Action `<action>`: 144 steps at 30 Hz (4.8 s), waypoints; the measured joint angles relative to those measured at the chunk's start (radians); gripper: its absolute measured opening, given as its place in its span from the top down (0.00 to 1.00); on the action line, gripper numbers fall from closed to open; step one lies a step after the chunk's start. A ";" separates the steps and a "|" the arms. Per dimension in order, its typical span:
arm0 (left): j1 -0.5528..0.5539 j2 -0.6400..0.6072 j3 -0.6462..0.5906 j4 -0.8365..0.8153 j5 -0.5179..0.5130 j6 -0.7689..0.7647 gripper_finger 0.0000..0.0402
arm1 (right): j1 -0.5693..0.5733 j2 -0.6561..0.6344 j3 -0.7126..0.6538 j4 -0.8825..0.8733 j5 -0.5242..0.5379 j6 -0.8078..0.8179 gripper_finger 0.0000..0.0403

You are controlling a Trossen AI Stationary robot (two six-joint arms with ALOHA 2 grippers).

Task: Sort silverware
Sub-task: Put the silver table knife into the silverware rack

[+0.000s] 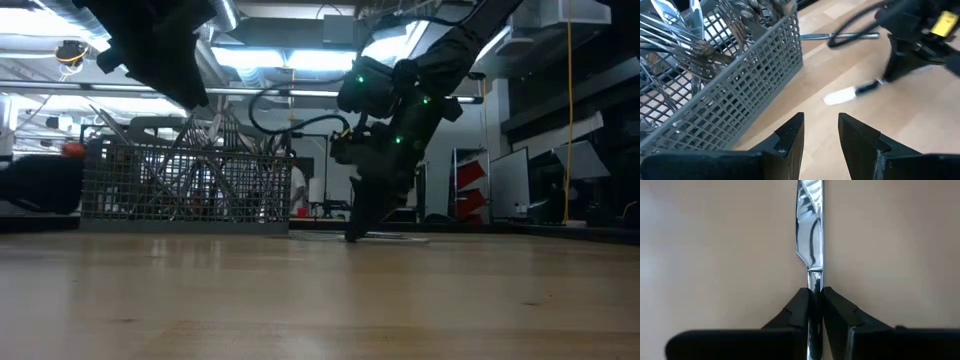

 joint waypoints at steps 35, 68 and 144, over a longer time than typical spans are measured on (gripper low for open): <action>-0.435 0.000 -0.017 -0.406 -0.535 -0.844 0.72 | 0.023 -0.006 0.029 0.846 -0.046 -0.128 0.88; -0.175 0.000 -0.020 -0.162 -0.652 -0.615 0.72 | 0.022 -0.007 0.029 0.965 0.093 -0.506 0.88; -0.020 0.000 -0.019 0.176 -0.649 -0.187 0.99 | 0.022 -0.007 0.030 0.960 0.052 -0.509 0.88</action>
